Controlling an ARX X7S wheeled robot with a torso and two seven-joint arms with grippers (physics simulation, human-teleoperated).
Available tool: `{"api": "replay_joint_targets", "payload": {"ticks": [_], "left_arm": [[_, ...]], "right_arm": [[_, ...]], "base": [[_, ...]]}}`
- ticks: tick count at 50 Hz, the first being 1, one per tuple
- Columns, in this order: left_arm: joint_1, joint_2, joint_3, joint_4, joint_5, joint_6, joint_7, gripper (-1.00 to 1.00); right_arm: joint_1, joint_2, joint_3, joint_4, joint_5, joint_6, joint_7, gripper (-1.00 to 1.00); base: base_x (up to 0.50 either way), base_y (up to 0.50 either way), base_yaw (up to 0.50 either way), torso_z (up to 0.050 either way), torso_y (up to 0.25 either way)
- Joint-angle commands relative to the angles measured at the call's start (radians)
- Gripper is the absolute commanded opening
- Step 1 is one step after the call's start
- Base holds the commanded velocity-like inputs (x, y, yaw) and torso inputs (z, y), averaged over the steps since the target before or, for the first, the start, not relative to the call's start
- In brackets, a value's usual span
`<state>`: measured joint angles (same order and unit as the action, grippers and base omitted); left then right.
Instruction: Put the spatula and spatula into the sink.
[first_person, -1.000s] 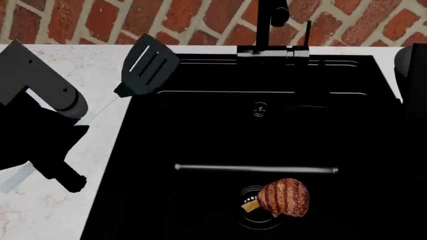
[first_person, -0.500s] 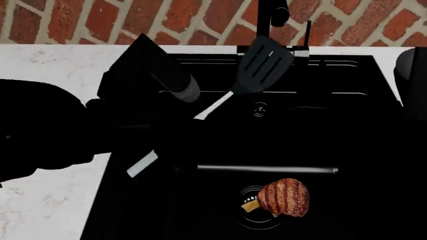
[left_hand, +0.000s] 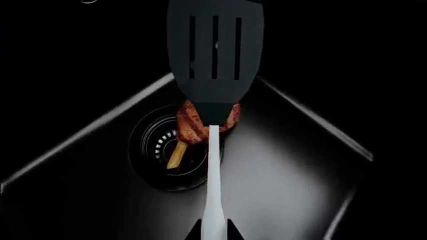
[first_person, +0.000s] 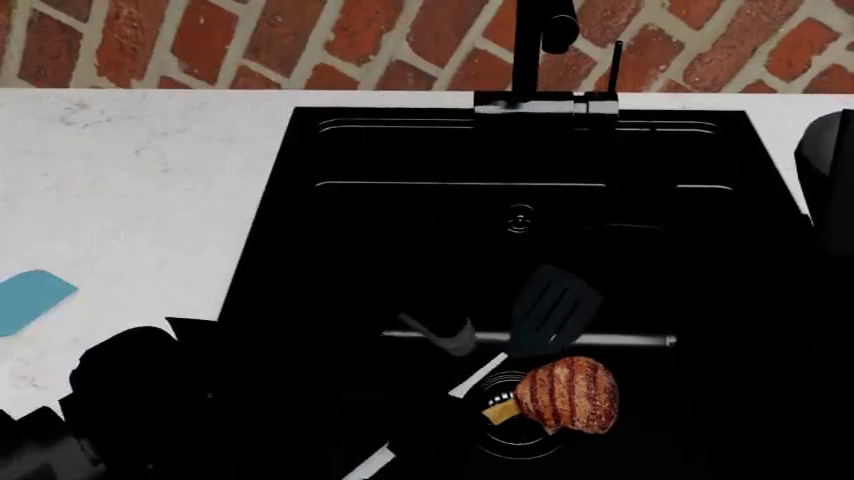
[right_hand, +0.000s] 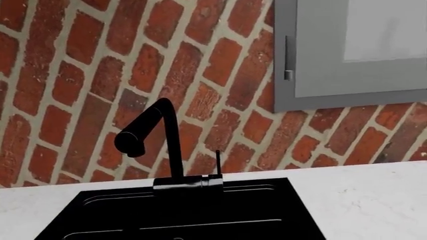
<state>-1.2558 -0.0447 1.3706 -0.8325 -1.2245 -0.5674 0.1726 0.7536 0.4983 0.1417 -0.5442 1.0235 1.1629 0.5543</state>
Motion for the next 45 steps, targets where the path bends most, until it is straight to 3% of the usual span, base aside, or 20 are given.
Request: {"api": "replay_joint_targets", "payload": {"ticks": [1, 9, 10, 20, 32, 38, 45], "left_arm": [[0.053, 0.045, 0.181, -0.113, -0.058, 0.080, 0.020, -1.00], [0.066, 0.045, 0.168, -0.141, -0.071, 0.073, 0.026, -1.00], [0.062, 0.045, 0.168, -0.143, -0.076, 0.074, 0.027, 1.00], [0.007, 0.040, 0.170, -0.087, -0.089, 0.088, 0.009, 1.00], [-0.176, -0.418, 0.028, 0.823, -0.211, 0.017, -0.526, 1.00], [-0.295, -0.586, -0.034, 1.080, -0.270, -0.044, -0.712, 1.00], [-0.412, -0.780, -0.043, 1.257, -0.377, -0.185, -0.817, 1.00]], "right_arm": [[-0.008, -0.013, 0.022, 0.008, -0.017, -0.011, -0.021, 1.00], [-0.009, -0.012, 0.017, 0.006, -0.016, -0.011, -0.015, 1.00], [-0.013, -0.011, 0.017, 0.007, -0.016, -0.012, -0.015, 1.00], [0.003, -0.014, 0.002, 0.010, -0.013, -0.008, -0.009, 1.00], [-0.009, -0.006, 0.003, 0.013, -0.015, -0.024, -0.019, 1.00], [-0.011, 0.000, 0.010, 0.007, -0.005, -0.021, -0.014, 1.00], [-0.022, 0.003, 0.011, 0.005, -0.005, -0.031, -0.019, 1.00]], "base": [[0.00, 0.00, 0.00, 0.000, 0.000], [0.00, 0.00, 0.00, 0.000, 0.000], [0.00, 0.00, 0.00, 0.000, 0.000], [0.00, 0.00, 0.00, -0.001, 0.000], [0.00, 0.00, 0.00, 0.000, 0.000], [0.00, 0.00, 0.00, 0.000, 0.000], [0.00, 0.00, 0.00, 0.000, 0.000]]}}
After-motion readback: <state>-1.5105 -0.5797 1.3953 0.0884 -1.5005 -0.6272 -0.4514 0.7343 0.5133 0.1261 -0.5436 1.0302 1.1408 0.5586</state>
